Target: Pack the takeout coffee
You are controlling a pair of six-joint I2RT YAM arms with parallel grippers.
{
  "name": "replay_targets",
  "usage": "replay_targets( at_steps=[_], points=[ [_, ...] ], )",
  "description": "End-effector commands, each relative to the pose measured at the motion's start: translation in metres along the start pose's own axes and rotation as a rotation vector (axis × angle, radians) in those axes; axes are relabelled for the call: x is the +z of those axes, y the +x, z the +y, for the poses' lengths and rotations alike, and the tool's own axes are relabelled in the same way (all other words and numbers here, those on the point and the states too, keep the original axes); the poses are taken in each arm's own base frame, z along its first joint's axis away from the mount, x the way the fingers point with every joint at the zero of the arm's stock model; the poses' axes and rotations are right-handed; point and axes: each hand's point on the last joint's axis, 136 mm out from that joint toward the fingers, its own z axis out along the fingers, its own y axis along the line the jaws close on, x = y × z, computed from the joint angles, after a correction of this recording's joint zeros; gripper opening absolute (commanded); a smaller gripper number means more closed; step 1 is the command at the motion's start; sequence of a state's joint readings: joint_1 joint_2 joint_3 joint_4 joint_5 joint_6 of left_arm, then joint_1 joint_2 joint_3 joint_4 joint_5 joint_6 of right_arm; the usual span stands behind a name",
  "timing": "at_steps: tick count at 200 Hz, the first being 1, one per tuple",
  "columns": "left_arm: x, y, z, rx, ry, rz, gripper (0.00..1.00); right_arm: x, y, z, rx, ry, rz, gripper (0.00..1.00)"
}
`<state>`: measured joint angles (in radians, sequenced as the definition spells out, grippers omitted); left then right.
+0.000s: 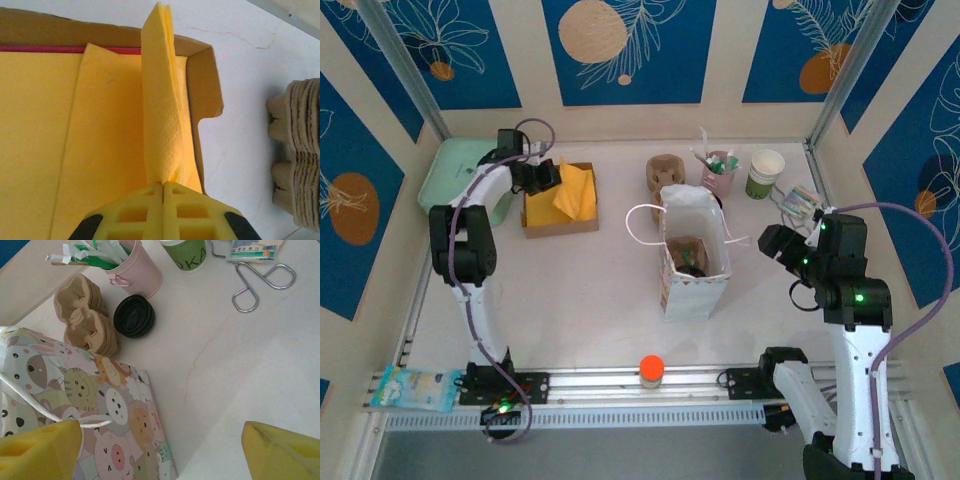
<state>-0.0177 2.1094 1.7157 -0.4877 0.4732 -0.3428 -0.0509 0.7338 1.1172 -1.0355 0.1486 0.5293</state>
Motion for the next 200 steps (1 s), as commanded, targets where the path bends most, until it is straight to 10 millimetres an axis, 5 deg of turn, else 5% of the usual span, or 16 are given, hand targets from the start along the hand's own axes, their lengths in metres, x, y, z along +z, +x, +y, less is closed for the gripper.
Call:
replay_targets(
  at_steps=[1,58,93,114,147,200],
  points=[
    [0.000,-0.005,0.019,-0.022,-0.077,0.015,0.09,-0.006,0.000,0.008,0.001,-0.036,-0.006,0.84],
    [-0.013,-0.011,0.042,-0.043,-0.247,-0.048,0.26,-0.008,-0.001,0.008,-0.004,-0.039,-0.014,0.84],
    [-0.039,-0.022,0.028,0.032,-0.336,-0.174,0.47,-0.006,-0.001,0.011,-0.002,-0.052,-0.011,0.84],
    [-0.049,-0.030,0.000,0.154,-0.360,-0.207,0.61,-0.005,-0.001,0.012,-0.006,-0.051,-0.009,0.84],
    [-0.027,-0.019,-0.034,0.350,-0.429,-0.105,0.67,-0.002,0.001,0.014,-0.004,-0.060,-0.001,0.85],
    [0.023,0.013,-0.045,0.550,-0.561,0.042,0.68,-0.002,0.004,0.010,-0.028,-0.038,0.002,0.85]
  ],
)
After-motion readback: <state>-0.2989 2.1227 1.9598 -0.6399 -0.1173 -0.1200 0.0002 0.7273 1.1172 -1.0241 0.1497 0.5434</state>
